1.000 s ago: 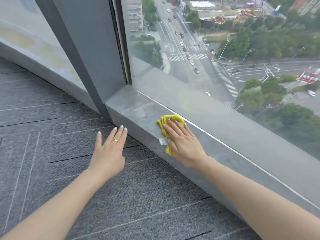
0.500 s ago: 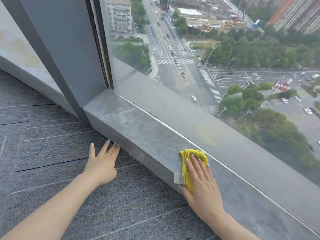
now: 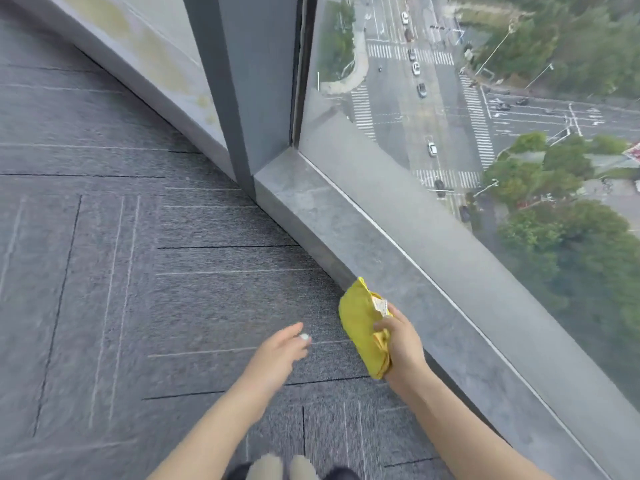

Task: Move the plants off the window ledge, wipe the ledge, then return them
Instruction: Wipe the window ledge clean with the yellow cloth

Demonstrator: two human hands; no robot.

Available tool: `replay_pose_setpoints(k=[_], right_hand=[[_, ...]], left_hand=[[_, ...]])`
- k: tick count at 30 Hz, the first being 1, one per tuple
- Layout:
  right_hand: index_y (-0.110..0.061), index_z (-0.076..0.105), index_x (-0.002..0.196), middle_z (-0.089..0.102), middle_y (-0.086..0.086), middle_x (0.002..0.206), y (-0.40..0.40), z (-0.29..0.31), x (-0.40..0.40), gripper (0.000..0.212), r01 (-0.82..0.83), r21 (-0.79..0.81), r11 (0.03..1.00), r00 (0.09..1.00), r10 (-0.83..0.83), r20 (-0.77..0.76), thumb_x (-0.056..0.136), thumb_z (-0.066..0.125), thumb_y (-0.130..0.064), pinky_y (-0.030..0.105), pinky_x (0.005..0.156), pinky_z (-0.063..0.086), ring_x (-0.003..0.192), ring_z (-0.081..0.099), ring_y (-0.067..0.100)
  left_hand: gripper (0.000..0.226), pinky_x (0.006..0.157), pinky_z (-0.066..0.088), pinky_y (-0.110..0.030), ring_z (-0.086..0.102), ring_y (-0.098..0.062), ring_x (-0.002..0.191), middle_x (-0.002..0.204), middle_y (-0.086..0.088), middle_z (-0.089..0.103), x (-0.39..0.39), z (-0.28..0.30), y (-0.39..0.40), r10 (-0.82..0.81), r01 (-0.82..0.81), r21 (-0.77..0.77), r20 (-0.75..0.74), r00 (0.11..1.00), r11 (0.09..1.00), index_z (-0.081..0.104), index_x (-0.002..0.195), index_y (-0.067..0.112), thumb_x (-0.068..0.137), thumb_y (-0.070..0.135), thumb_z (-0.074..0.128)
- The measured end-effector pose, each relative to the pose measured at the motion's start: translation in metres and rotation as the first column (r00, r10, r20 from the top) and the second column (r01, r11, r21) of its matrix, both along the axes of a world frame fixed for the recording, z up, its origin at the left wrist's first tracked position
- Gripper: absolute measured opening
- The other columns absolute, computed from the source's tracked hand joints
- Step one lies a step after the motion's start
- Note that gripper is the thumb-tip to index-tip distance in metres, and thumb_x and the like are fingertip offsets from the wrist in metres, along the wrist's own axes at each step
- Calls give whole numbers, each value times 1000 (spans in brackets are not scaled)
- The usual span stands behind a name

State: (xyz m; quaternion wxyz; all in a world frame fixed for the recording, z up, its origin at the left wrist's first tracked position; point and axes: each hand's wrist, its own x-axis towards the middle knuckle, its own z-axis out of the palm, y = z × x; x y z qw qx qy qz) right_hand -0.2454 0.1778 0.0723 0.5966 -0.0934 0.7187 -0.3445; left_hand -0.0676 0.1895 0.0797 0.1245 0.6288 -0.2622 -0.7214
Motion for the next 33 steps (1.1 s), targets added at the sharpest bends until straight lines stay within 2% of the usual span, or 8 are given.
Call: replay_pose_setpoints(k=[3, 7, 11, 14, 17, 23, 30, 33], right_hand=[[-21, 65, 108, 70, 3, 88, 23, 67, 39, 42, -21, 50, 999, 986, 12, 169, 81, 41, -2, 28, 60, 44, 70, 58, 18], [-23, 66, 109, 70, 0, 82, 53, 178, 94, 36, -252, -42, 967, 937, 254, 239, 78, 49, -12, 21, 51, 42, 60, 57, 8], [-19, 66, 104, 71, -5, 100, 60, 280, 133, 38, -479, -235, 846, 851, 513, 111, 70, 56, -31, 12, 74, 47, 90, 65, 3], [-10, 56, 99, 60, 1, 93, 52, 337, 157, 20, -399, -269, 877, 912, 409, -19, 86, 64, -23, 8, 65, 45, 77, 58, 5], [-14, 48, 106, 55, -1, 98, 39, 379, 177, 27, -363, -248, 898, 932, 347, -109, 86, 65, -21, 9, 52, 45, 79, 56, 8], [-12, 64, 96, 65, 5, 86, 9, 411, 224, 40, -484, -211, 849, 872, 489, -29, 75, 64, -46, 36, 67, 50, 79, 62, 18], [-15, 65, 77, 58, -2, 69, -23, 422, 329, 27, -487, -207, 848, 871, 489, -44, 88, 58, -38, 30, 64, 43, 69, 52, 15], [-7, 65, 87, 58, 6, 77, -42, 429, 389, 38, -511, -234, 827, 856, 515, -50, 84, 52, -43, 33, 65, 41, 72, 51, 16]], left_hand=[[30, 81, 44, -28, 60, -15, 99, 112, 2, 63, 12, 68, 19, 209, -206, 51, -67, 976, 977, 50, 124, 23, 95, 25, 44], [21, 69, 48, -24, 66, -12, 80, 91, 7, 71, 35, 172, 36, 371, -370, 31, -105, 922, 928, 64, 103, 23, 94, 24, 45], [20, 62, 43, -26, 59, -14, 77, 88, -3, 68, 64, 266, 44, 490, -489, -89, -22, 872, 867, 68, 87, 18, 93, 21, 49], [26, 66, 46, -31, 61, -17, 76, 80, -2, 69, 81, 329, 44, 544, -541, -148, -24, 839, 828, 72, 76, 23, 92, 24, 50], [27, 55, 48, -24, 62, -13, 67, 74, -1, 70, 94, 380, 37, 572, -576, -220, -88, 816, 788, 70, 77, 21, 93, 22, 49], [20, 55, 52, -27, 64, -11, 72, 77, -1, 71, 146, 415, 22, 593, -616, -220, -164, 788, 757, 73, 82, 19, 89, 19, 54], [10, 77, 52, -29, 64, -6, 87, 89, 8, 70, 249, 420, -15, 489, -472, -358, -49, 871, 805, 67, 84, 30, 85, 24, 60], [6, 66, 47, -12, 59, 11, 73, 85, 16, 62, 299, 435, -40, 430, -384, -462, -6, 903, 800, 58, 84, 30, 85, 25, 61]])
